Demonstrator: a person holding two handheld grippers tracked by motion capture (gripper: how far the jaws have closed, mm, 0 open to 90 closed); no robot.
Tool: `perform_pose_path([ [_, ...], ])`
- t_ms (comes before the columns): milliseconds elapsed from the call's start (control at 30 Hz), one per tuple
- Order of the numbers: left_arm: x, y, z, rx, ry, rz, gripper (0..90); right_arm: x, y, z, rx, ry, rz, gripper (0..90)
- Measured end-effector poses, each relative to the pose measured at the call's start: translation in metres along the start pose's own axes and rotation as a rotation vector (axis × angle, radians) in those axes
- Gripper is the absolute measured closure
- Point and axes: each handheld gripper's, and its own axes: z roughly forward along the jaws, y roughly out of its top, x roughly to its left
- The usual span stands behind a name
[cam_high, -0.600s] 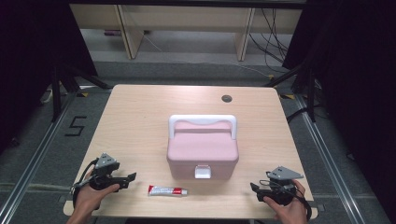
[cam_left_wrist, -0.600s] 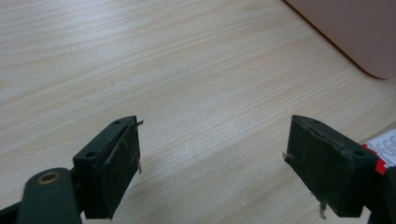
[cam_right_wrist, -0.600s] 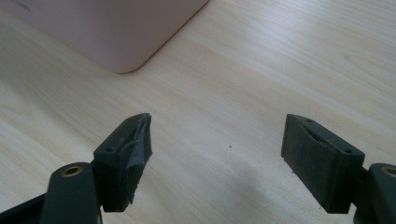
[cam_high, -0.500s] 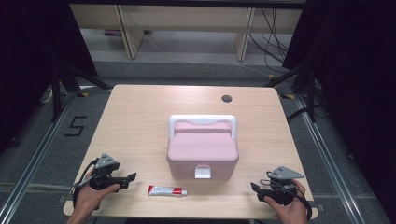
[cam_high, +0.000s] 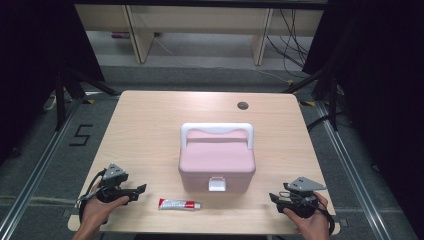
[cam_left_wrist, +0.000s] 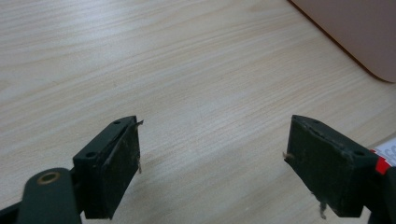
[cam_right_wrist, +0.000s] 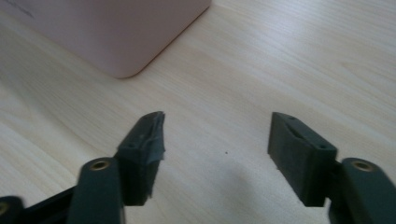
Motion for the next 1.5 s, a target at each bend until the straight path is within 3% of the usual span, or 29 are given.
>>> perform_pose_path([
  [33,0.001,0.001,0.0,0.02,-0.022,-0.005,17.7,0.001,0.001,0.0,0.008,0.009,-0.005,44.6],
  [67,0.001,0.001,0.0,0.02,-0.022,-0.005,21.2,0.001,0.001,0.0,0.008,0.009,-0.005,44.6],
  [100,0.0,0.0,0.0,0.027,-0.061,-0.014,25.8,0.0,0.003,0.002,0.011,0.013,-0.012,51.1],
  [133,0.0,0.0,0.0,0.027,-0.061,-0.014,29.1,0.0,0.003,0.002,0.011,0.013,-0.012,51.1],
  [167,-0.002,0.001,0.001,0.025,-0.077,-0.023,32.9,-0.001,0.004,0.003,0.015,0.034,0.015,53.5],
  [200,-0.003,0.002,0.001,0.019,-0.085,-0.019,32.9,-0.001,0.004,0.003,0.015,0.034,0.015,53.5],
  [233,-0.003,0.004,0.003,-0.009,-0.093,-0.01,43.5,-0.002,0.006,0.003,0.003,0.033,0.019,58.6],
  [267,-0.003,0.004,0.003,-0.009,-0.093,-0.01,47.2,-0.002,0.006,0.003,0.003,0.033,0.019,58.6],
  [300,-0.004,0.005,0.003,-0.025,-0.088,-0.009,47.2,-0.006,0.008,0.005,-0.023,0.027,-0.032,61.3],
  [400,-0.007,0.008,0.004,-0.055,-0.094,0.011,68.9,-0.007,0.014,0.005,-0.02,0.054,0.023,73.8],
  [433,-0.008,0.011,0.003,-0.05,-0.098,0.032,68.9,-0.007,0.014,0.005,-0.02,0.054,0.023,73.8],
  [467,-0.012,0.014,0.004,-0.09,-0.103,0.017,72.2,-0.011,0.015,0.007,-0.046,0.059,-0.001,76.7],
  [500,-0.014,0.019,0.004,-0.089,-0.111,0.023,81.2,-0.011,0.018,0.006,-0.063,0.059,0.033,81.6],
  [533,-0.014,0.019,0.004,-0.089,-0.111,0.023,83.8,-0.013,0.019,0.006,-0.078,0.057,0.013,83.4],
  [600,-0.019,0.025,0.008,-0.105,-0.13,0.02,89.2,-0.014,0.023,0.008,-0.079,0.068,0.029,86.0],
  [633,-0.022,0.029,0.011,-0.101,-0.136,0.027,89.2,-0.014,0.023,0.008,-0.079,0.068,0.029,86.0],
  [667,-0.025,0.031,0.015,-0.111,-0.146,0.026,89.6,-0.017,0.026,0.01,-0.099,0.064,-0.018,87.8],
  [700,-0.027,0.033,0.016,-0.093,-0.15,0.054,89.7,-0.016,0.027,0.011,-0.102,0.075,0.001,88.5],
  [733,-0.033,0.036,0.021,-0.112,-0.152,0.041,89.8,-0.017,0.03,0.013,-0.114,0.08,-0.009,89.1],
  [767,-0.035,0.04,0.024,-0.093,-0.15,0.081,89.9,-0.017,0.033,0.017,-0.115,0.089,-0.001,89.7],
  [867,-0.038,0.045,0.029,-0.111,-0.163,0.068,89.9,-0.015,0.037,0.02,-0.115,0.089,0.016,89.7],
  [900,-0.039,0.049,0.033,-0.126,-0.164,0.052,89.9,-0.017,0.041,0.024,-0.132,0.094,-0.037,89.7],
  [967,-0.037,0.052,0.034,-0.108,-0.17,0.069,89.9,-0.017,0.043,0.026,-0.132,0.097,-0.037,89.7],
  [1000,-0.04,0.053,0.037,-0.139,-0.173,0.032,89.9,-0.017,0.045,0.028,-0.141,0.095,-0.051,89.8],
  [1133,-0.043,0.06,0.043,-0.144,-0.185,0.037,89.9,-0.013,0.051,0.035,-0.14,0.123,-0.037,90.0],
  [1200,-0.047,0.063,0.046,-0.141,-0.2,0.042,89.9,-0.011,0.055,0.041,-0.142,0.13,-0.077,90.0],
  [1367,-0.054,0.067,0.05,-0.142,-0.231,0.048,89.9,-0.006,0.06,0.048,-0.145,0.14,-0.1,89.7],
  [1467,-0.056,0.069,0.051,-0.136,-0.237,0.05,89.9,-0.001,0.061,0.051,-0.139,0.163,-0.083,89.8],
  [1500,-0.058,0.069,0.052,-0.139,-0.261,0.033,89.8,-0.001,0.063,0.054,-0.154,0.171,-0.11,89.7],
])
